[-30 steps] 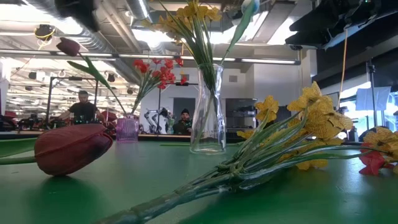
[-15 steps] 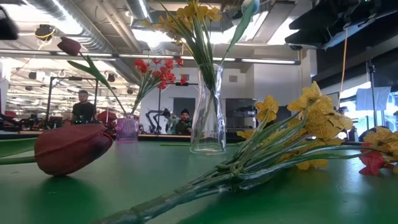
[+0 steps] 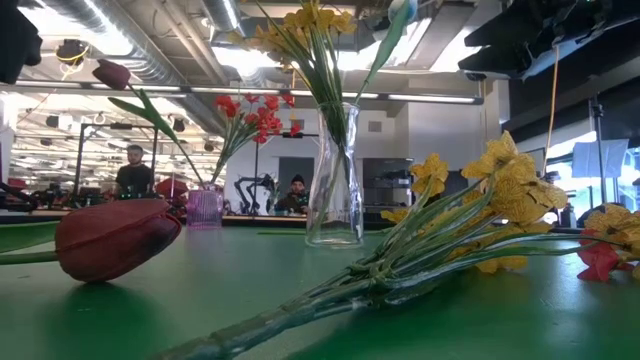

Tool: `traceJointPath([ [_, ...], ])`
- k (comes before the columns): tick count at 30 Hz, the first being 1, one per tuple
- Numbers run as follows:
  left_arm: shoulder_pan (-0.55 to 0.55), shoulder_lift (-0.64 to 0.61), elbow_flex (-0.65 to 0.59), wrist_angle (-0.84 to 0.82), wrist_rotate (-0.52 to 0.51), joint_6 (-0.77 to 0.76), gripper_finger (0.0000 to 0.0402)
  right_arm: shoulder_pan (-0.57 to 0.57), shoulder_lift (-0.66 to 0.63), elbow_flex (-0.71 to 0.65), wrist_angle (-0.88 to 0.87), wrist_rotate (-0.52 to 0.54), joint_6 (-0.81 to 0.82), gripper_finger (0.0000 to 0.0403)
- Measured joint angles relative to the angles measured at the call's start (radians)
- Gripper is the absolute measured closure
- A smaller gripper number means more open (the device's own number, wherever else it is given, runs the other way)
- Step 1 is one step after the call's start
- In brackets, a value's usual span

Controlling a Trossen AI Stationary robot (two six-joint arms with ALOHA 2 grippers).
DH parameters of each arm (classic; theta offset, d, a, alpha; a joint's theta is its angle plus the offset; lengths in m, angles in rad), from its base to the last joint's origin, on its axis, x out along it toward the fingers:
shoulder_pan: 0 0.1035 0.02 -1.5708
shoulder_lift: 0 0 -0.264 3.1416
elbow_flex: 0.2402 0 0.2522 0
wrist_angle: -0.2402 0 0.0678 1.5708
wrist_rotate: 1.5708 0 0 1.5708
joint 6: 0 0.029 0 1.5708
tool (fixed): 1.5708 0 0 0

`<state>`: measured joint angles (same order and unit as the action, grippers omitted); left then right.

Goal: Sort flowers into vase by color
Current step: Put the red flower into the violet vase

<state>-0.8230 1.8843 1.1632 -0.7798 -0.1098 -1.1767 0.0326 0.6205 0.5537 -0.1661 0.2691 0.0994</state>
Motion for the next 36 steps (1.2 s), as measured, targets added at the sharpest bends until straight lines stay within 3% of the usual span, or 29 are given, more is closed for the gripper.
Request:
traceJointPath([
  [5,0.0,0.01,0.003,-0.022,0.001,0.001,0.0229,0.0,0.0,0.0,-0.003,0.0,0.0,0.0104],
  [12,0.009,0.011,0.001,-0.061,-0.028,-0.001,0.038,0.0,0.0,0.0,-0.015,0.0,0.0,0.0104],
  [17,0.031,-0.017,0.001,-0.09,-0.049,-0.01,0.0397,0.0,0.0,0.0,-0.027,0.0,-0.001,0.0104],
  [23,0.002,-0.197,0.119,-0.38,-0.418,-0.152,0.0399,0.0,0.0,0.0,-0.031,0.0,-0.011,0.0104],
  [30,-0.071,-0.43,0.17,-0.44,-1.095,-0.202,0.0401,0.0,0.0,0.0,-0.02,0.0,-0.032,0.0104],
  [33,-0.066,-0.472,0.17,-0.441,-1.281,-0.158,0.0401,0.0,0.0,0.0,-0.02,0.0,-0.035,0.0104],
  [36,-0.034,-0.479,0.17,-0.45,-1.395,-0.114,0.0401,0.0,0.0,0.0,-0.024,0.0,-0.036,0.0104],
])
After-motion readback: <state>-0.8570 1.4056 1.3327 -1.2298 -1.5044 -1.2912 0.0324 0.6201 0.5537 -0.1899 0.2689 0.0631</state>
